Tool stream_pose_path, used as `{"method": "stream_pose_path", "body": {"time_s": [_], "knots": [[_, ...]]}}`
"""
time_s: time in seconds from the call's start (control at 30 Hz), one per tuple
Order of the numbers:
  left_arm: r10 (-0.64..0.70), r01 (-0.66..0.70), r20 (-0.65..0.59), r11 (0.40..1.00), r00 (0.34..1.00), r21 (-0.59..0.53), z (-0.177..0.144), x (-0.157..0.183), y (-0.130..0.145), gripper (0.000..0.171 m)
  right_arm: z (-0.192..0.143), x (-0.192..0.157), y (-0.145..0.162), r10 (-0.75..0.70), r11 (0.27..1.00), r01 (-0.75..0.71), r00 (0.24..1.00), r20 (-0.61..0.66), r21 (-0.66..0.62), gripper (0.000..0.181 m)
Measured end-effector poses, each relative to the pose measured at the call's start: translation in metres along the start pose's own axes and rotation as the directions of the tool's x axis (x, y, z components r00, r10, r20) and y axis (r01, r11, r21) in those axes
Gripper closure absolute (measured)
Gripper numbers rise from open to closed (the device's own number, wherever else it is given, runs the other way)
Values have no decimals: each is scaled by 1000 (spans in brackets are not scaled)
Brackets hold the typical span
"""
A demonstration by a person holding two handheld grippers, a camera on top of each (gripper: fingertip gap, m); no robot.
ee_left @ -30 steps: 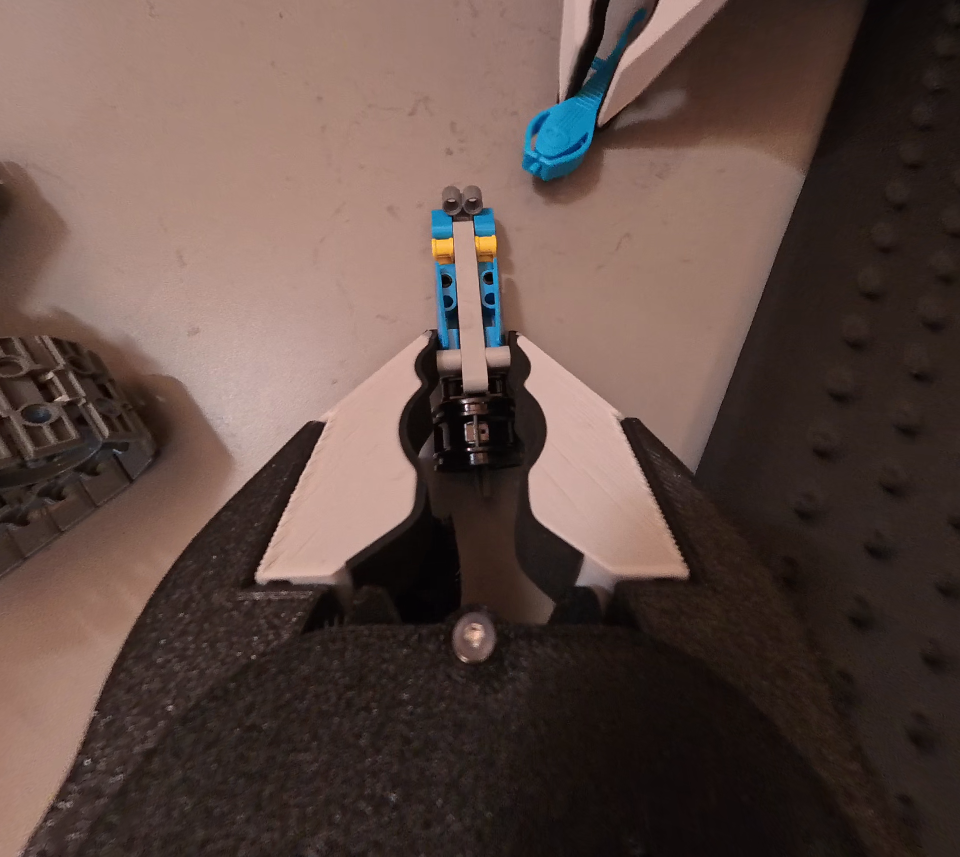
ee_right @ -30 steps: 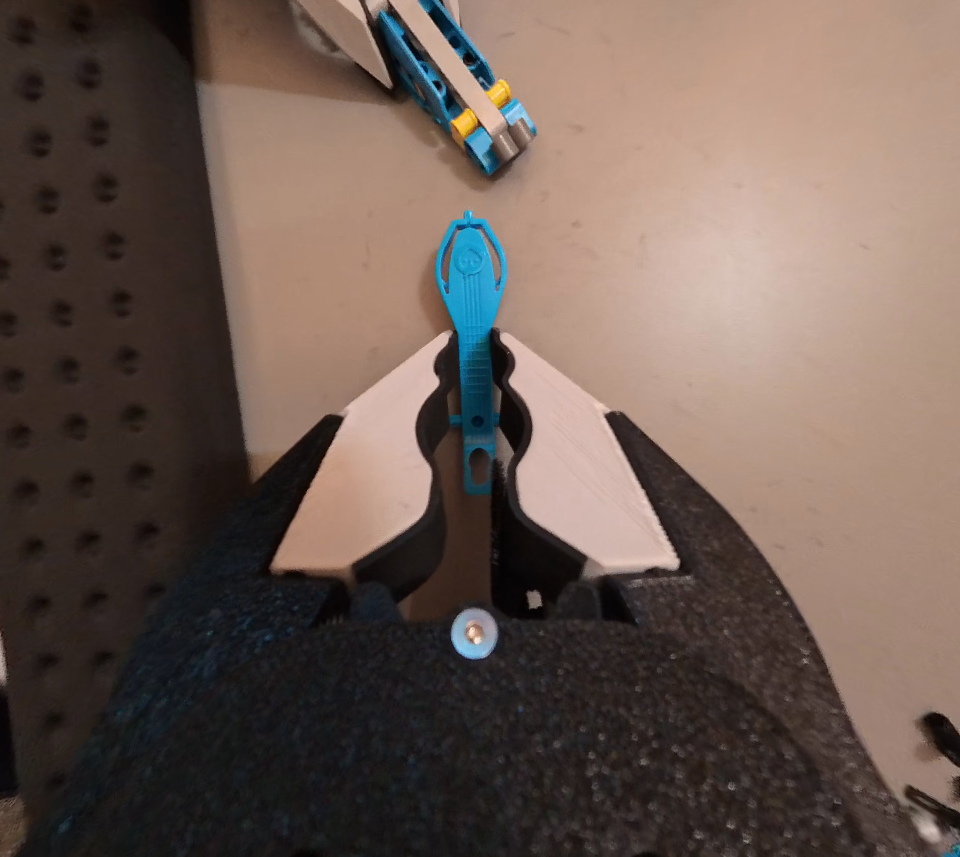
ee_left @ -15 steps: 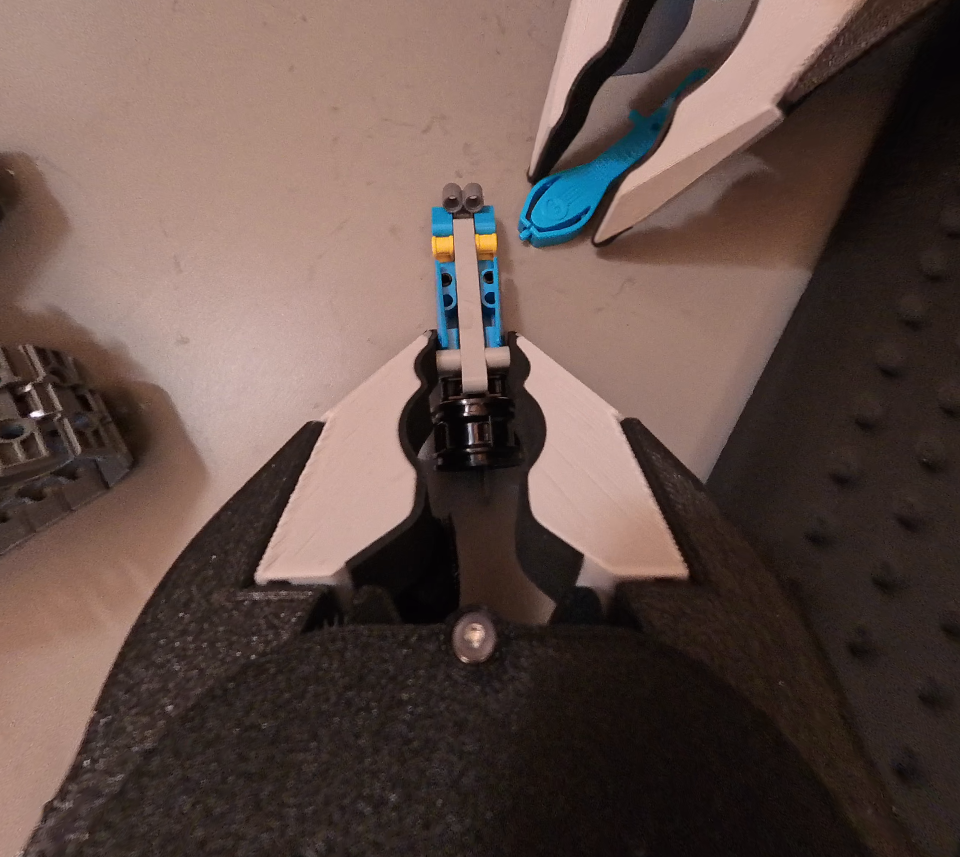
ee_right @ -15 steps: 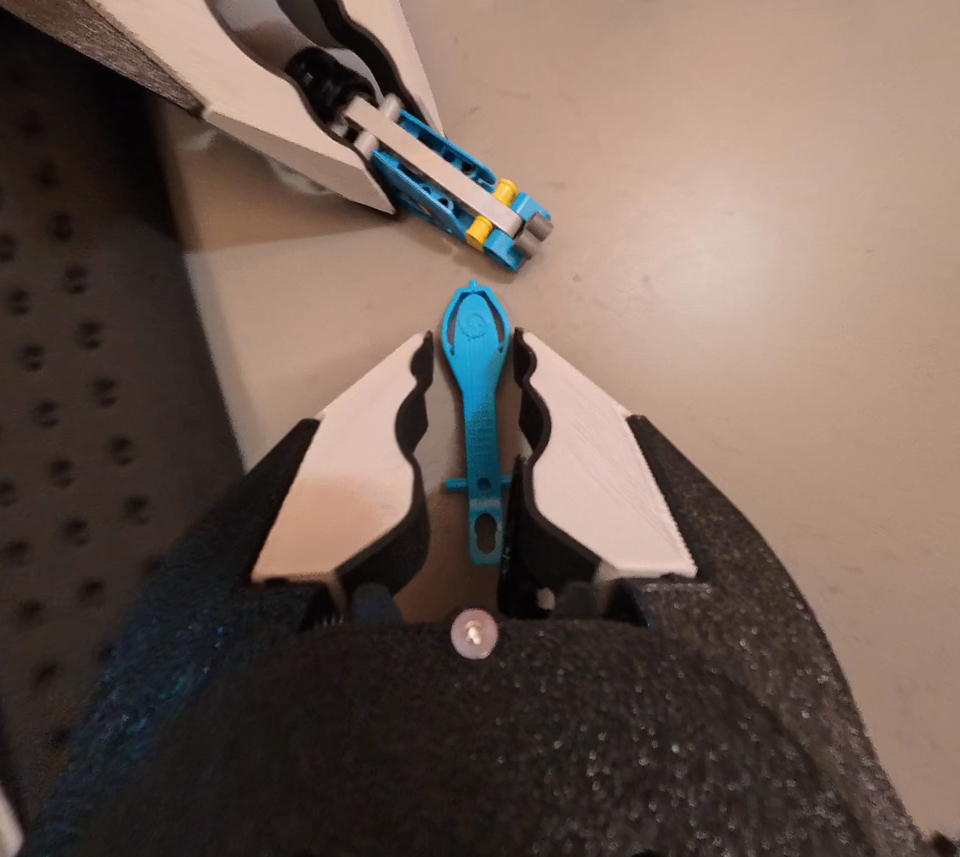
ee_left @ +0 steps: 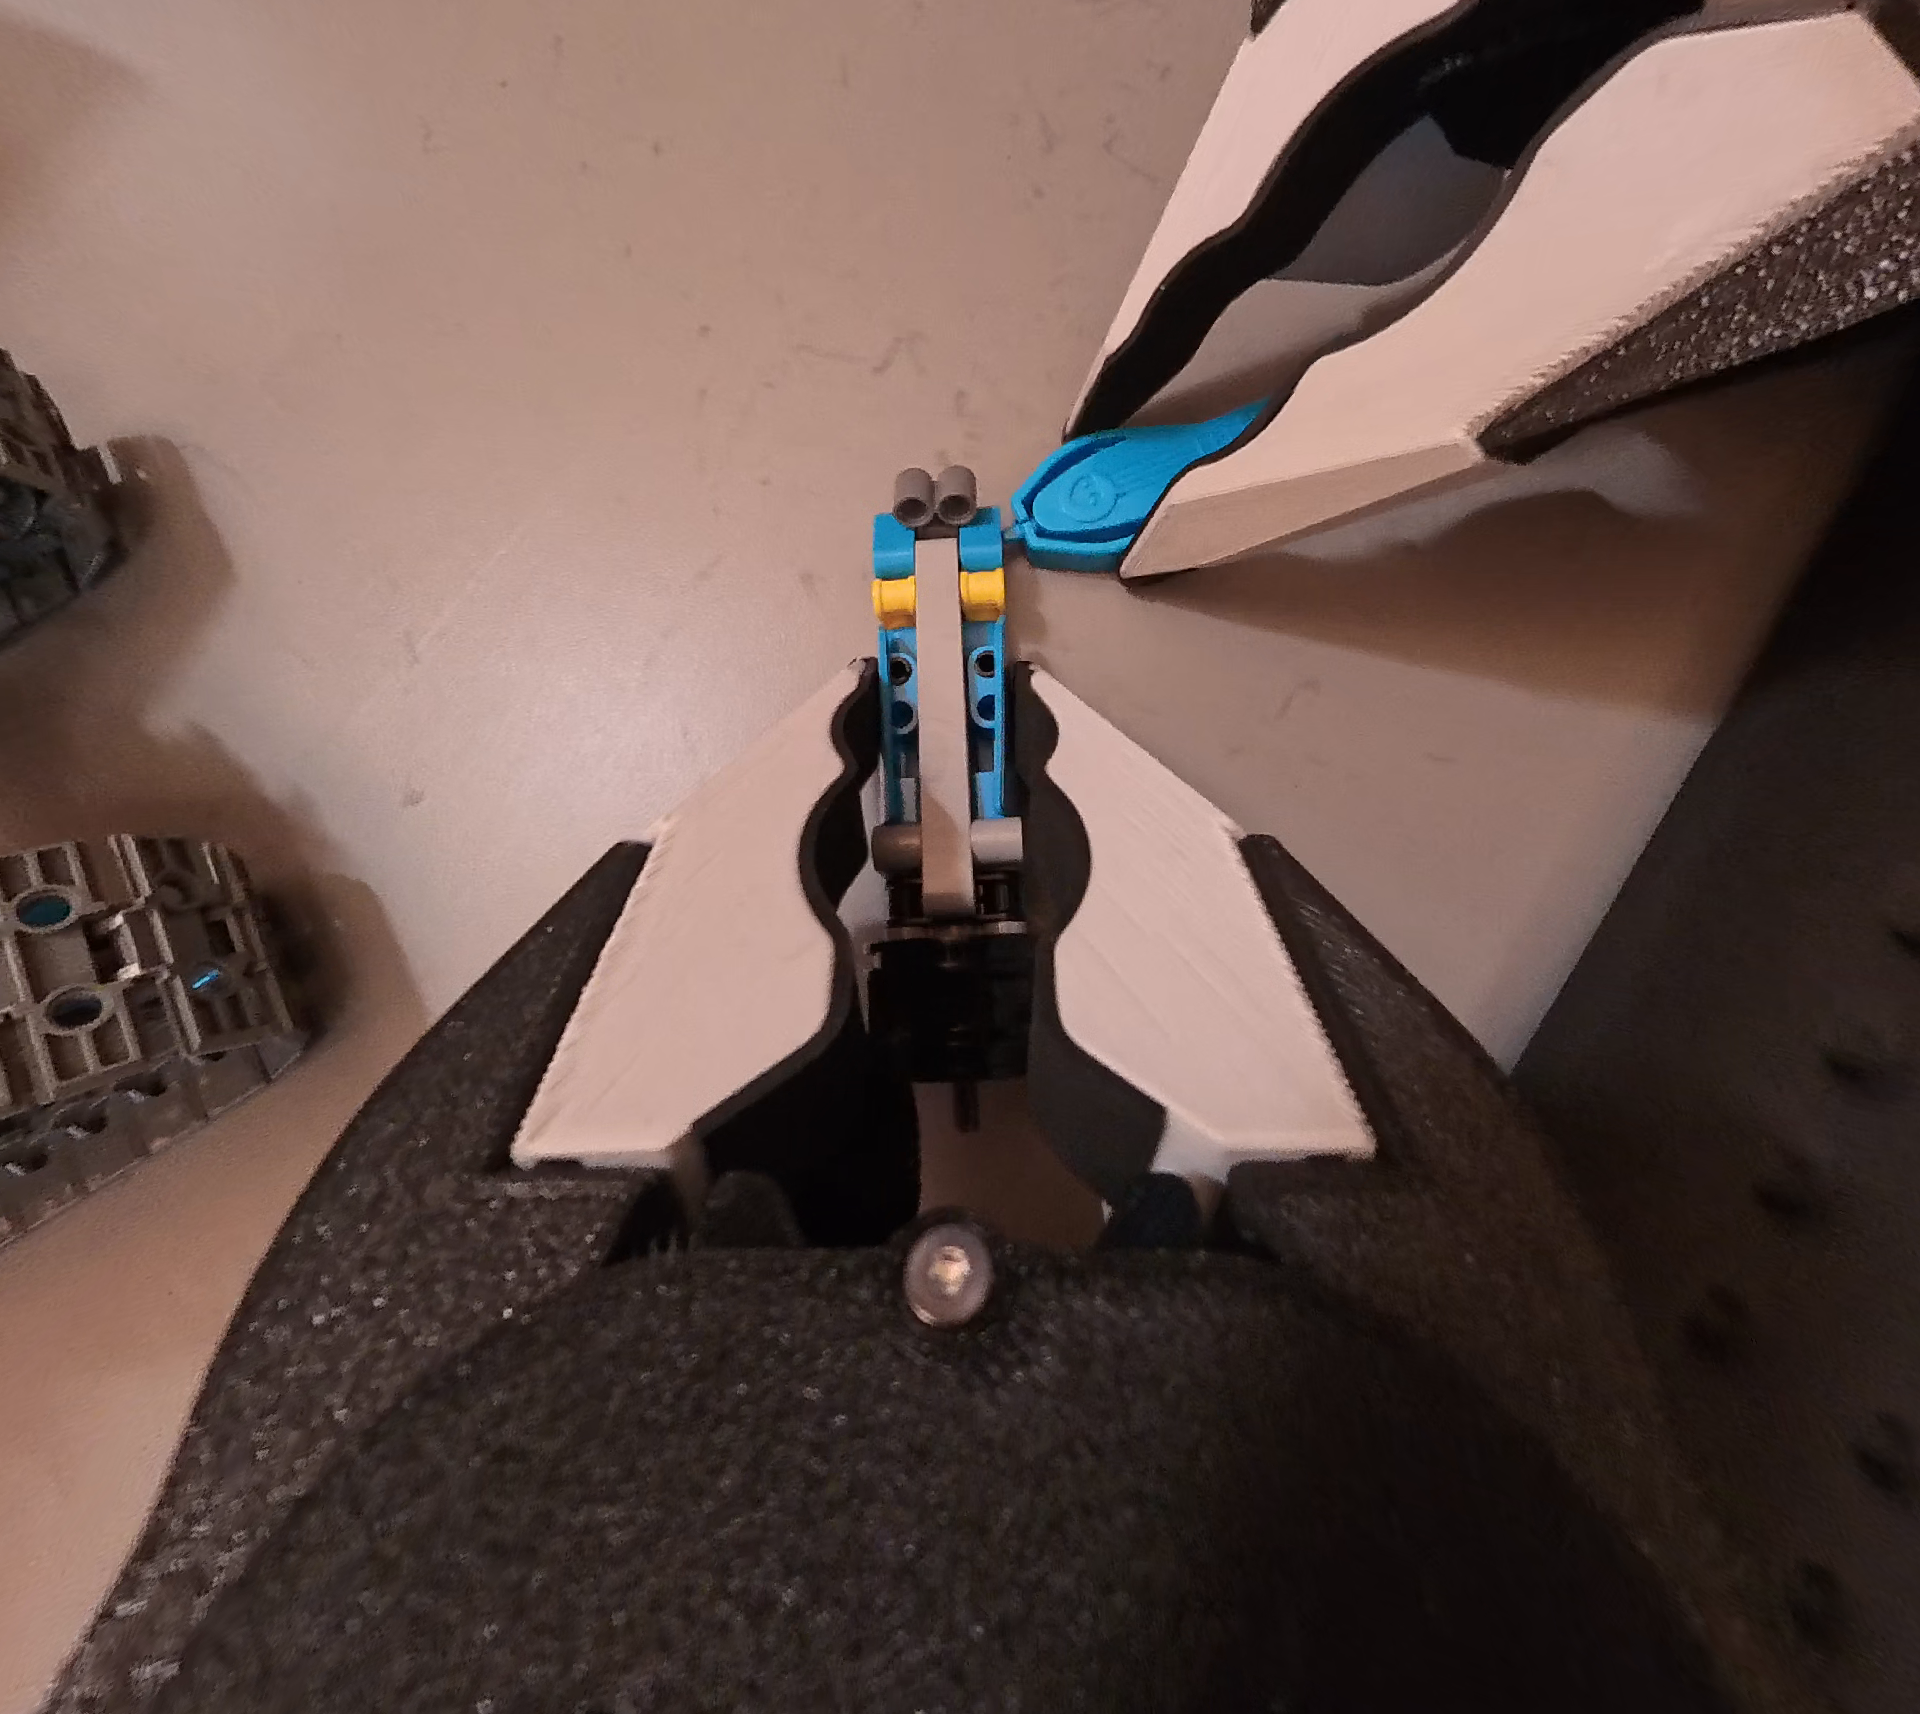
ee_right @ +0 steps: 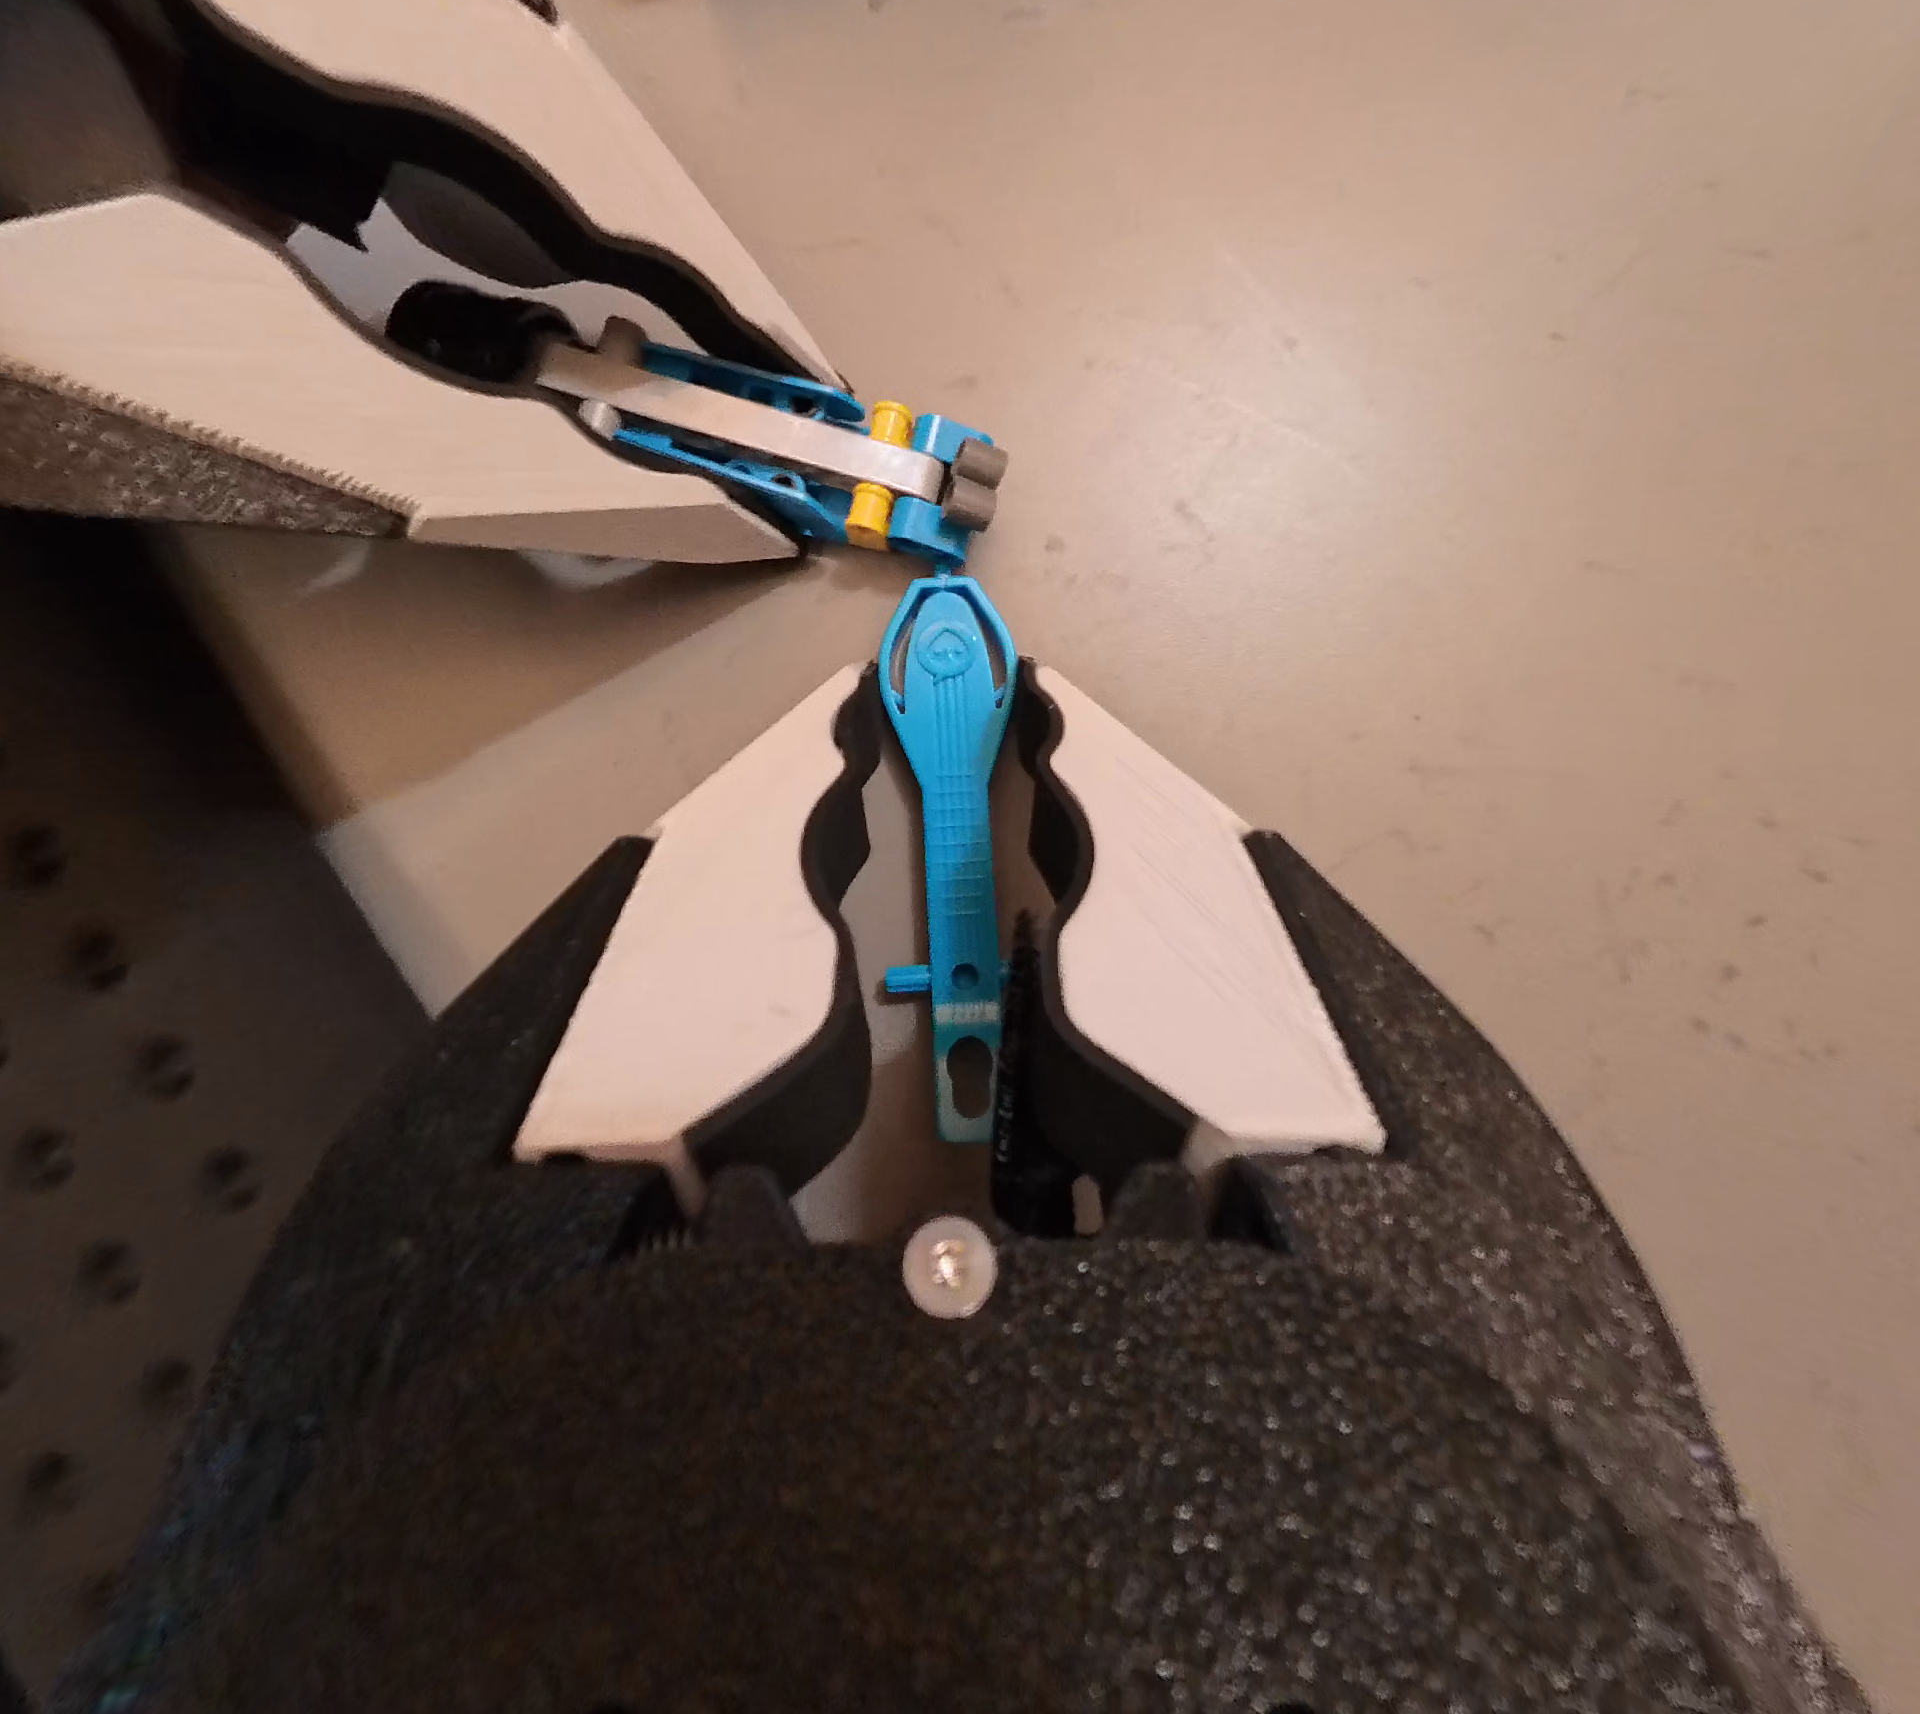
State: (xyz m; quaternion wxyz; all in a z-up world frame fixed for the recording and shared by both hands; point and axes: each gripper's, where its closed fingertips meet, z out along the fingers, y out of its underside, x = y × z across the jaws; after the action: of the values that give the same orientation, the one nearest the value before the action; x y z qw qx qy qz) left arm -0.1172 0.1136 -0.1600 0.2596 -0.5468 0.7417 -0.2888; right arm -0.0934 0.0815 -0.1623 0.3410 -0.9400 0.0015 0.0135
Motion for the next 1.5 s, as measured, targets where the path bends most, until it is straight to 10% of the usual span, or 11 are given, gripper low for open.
{"method": "stream_pose_path", "body": {"time_s": [1.03,1.5], "knots": [[-11,10,33,1000,999,24,5,2,-5,149,2,5,-4,96,993,-96,995,7,68,158],[-20,20,-12,999,1000,35,5,3,-6,149,5,4,-7,-100,992,97,995,28,80,158]]}}
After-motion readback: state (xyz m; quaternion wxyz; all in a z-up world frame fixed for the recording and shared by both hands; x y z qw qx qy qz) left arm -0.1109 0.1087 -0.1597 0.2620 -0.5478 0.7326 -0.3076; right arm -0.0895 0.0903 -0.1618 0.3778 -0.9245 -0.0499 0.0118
